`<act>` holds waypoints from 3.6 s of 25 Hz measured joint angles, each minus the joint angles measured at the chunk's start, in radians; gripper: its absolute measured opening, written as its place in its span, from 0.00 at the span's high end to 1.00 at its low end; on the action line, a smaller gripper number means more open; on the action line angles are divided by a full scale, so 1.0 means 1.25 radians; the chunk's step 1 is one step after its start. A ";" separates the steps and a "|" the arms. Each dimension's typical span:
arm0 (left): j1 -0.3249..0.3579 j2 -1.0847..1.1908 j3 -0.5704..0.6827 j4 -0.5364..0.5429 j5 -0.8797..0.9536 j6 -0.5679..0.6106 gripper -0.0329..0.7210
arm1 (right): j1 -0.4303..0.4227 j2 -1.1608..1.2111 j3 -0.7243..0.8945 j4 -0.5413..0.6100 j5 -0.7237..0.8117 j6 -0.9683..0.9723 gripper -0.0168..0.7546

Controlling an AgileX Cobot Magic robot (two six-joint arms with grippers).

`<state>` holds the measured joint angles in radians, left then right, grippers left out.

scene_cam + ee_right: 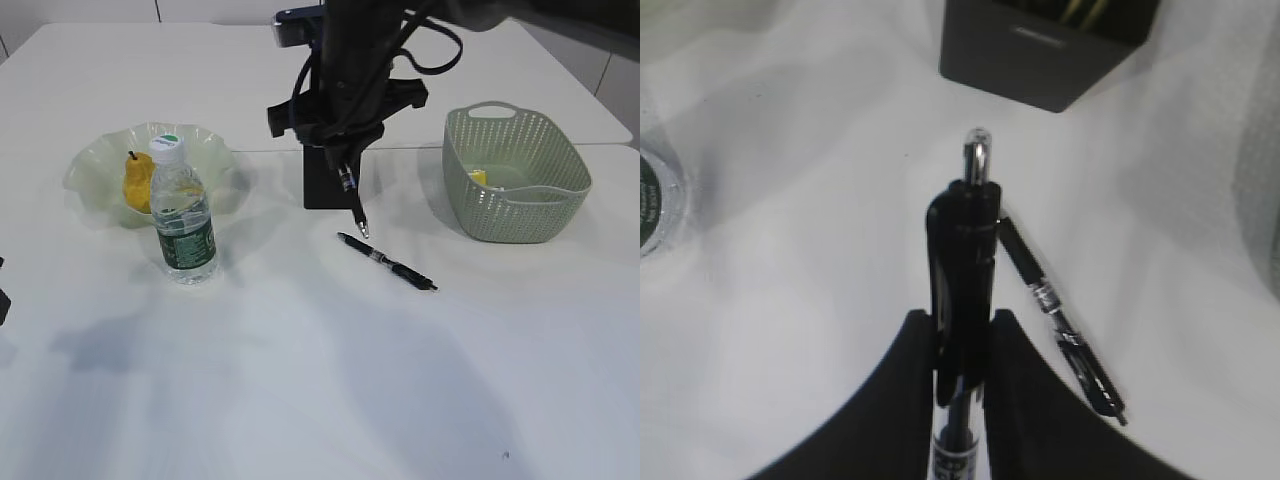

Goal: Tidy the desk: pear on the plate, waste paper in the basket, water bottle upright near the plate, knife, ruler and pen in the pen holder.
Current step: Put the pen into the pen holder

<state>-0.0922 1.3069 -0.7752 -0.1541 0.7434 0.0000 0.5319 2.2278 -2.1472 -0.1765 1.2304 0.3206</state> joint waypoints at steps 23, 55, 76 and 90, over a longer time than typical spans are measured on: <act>0.000 0.000 0.000 -0.031 0.000 0.000 0.51 | -0.156 -0.174 0.180 0.070 0.008 -0.082 0.88; 0.000 0.000 0.000 -0.034 -0.020 0.000 0.51 | -0.156 -0.038 0.183 0.054 -0.810 -0.137 0.88; 0.000 0.000 0.000 -0.016 -0.023 0.000 0.51 | -0.156 0.070 0.183 0.051 -0.951 -0.140 0.88; 0.000 0.000 0.000 -0.005 -0.024 0.000 0.51 | -0.156 0.116 0.183 0.051 -0.898 -0.140 0.88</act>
<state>-0.0922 1.3069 -0.7752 -0.1607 0.7134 0.0000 0.3364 2.3728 -1.9179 -0.1126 0.1078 0.1460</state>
